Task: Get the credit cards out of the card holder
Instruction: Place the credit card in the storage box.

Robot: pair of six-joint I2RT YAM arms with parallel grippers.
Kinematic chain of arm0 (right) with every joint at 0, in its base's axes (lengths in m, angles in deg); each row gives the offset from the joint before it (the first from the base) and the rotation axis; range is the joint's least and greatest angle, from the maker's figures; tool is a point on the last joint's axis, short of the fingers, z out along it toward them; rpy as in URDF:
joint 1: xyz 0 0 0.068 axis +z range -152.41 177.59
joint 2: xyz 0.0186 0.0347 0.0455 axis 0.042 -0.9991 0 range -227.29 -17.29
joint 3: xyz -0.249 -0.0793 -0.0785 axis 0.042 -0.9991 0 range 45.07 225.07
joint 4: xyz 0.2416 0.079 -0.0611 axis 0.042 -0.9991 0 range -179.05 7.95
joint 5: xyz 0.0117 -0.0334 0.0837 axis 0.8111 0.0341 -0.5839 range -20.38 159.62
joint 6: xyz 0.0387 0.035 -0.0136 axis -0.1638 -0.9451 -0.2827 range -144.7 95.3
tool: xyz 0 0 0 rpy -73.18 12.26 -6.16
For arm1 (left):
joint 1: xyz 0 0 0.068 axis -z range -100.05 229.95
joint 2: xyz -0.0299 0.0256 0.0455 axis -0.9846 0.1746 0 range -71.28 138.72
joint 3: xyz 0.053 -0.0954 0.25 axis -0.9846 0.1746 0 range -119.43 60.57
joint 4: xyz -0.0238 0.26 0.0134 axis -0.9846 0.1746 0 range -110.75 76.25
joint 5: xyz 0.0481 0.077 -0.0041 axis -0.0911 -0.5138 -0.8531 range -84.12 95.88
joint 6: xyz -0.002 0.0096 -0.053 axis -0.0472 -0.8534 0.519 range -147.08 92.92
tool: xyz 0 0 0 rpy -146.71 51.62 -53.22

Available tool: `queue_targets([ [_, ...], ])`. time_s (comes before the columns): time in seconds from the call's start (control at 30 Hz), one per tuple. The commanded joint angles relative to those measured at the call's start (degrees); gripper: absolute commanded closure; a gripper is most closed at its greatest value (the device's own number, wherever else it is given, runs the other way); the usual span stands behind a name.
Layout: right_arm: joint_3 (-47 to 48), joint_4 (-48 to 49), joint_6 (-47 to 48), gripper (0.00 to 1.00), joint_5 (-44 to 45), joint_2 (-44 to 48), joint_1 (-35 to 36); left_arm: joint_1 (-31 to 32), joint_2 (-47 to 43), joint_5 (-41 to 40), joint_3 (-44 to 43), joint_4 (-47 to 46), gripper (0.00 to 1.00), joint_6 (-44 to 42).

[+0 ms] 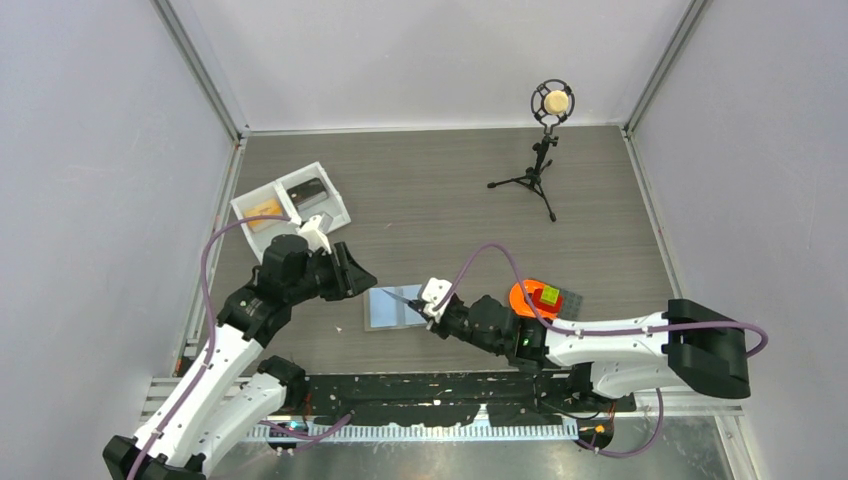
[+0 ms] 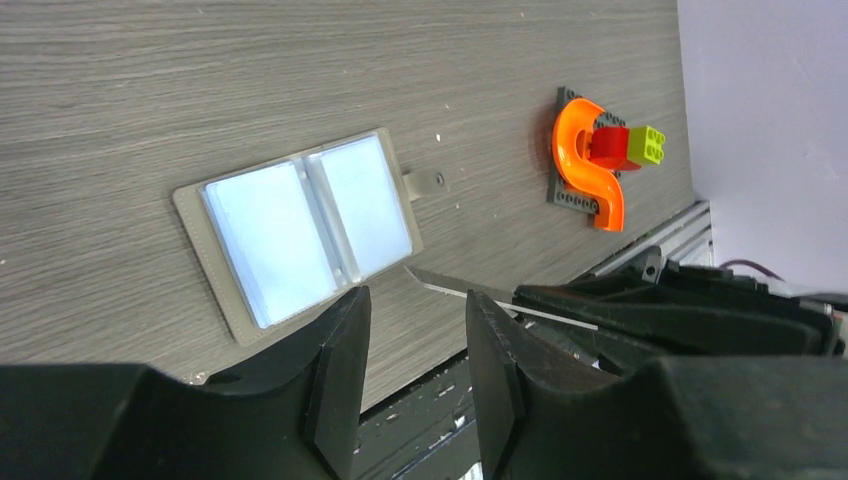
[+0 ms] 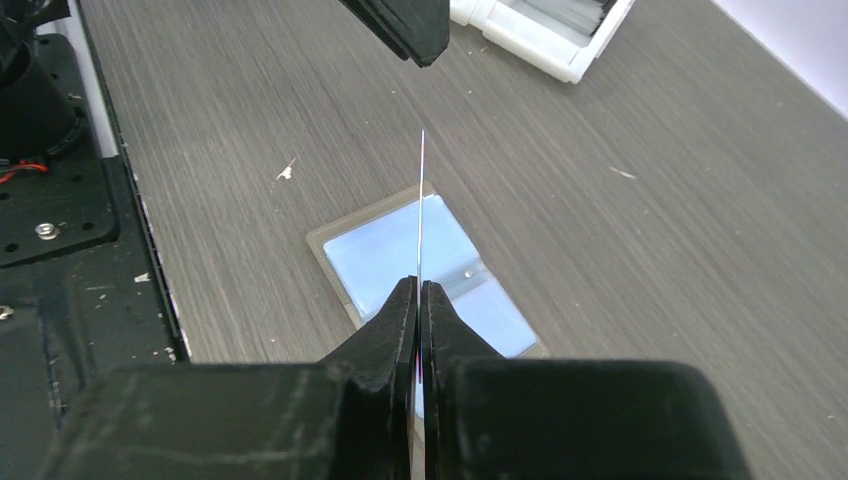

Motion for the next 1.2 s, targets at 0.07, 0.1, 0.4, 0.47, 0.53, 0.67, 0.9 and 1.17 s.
queue_targets([
  [0.07,0.6,-2.4,-9.8,0.95,-8.5,3.9,-6.2,-0.3,-0.1,8.6,1.1,-6.3,0.58,-4.2],
  [0.1,1.1,-3.3,-13.7,0.95,-11.7,4.8,-7.6,-0.3,-0.3,9.3,1.2,-6.9,0.58,-4.3],
  [0.4,3.8,-2.7,-35.6,0.95,-50.1,5.9,-29.8,-0.4,-3.2,15.4,3.5,-14.9,0.57,-1.5],
  [0.47,3.9,-0.6,-38.1,0.95,-54.4,6.1,-31.3,-0.4,-3.6,15.9,3.4,-15.8,0.55,0.1],
  [0.53,4.3,0.7,-39.9,0.95,-56.3,5.9,-32.1,-0.4,-3.8,16.7,3.4,-16.8,0.52,2.0],
  [0.67,4.0,7.4,-45.5,0.95,-60.2,4.1,-32.7,-0.4,-3.6,18.8,3.4,-20.6,0.49,5.6],
  [0.9,2.9,18.4,-53.5,0.95,-62.5,1.4,-33.5,-0.4,-2.9,19.6,3.2,-21.0,0.48,7.0],
  [1.17,2.5,19.4,-55.2,0.95,-60.2,0.8,-34.2,-0.4,-3.5,22.1,6.9,-29.5,0.49,13.4],
])
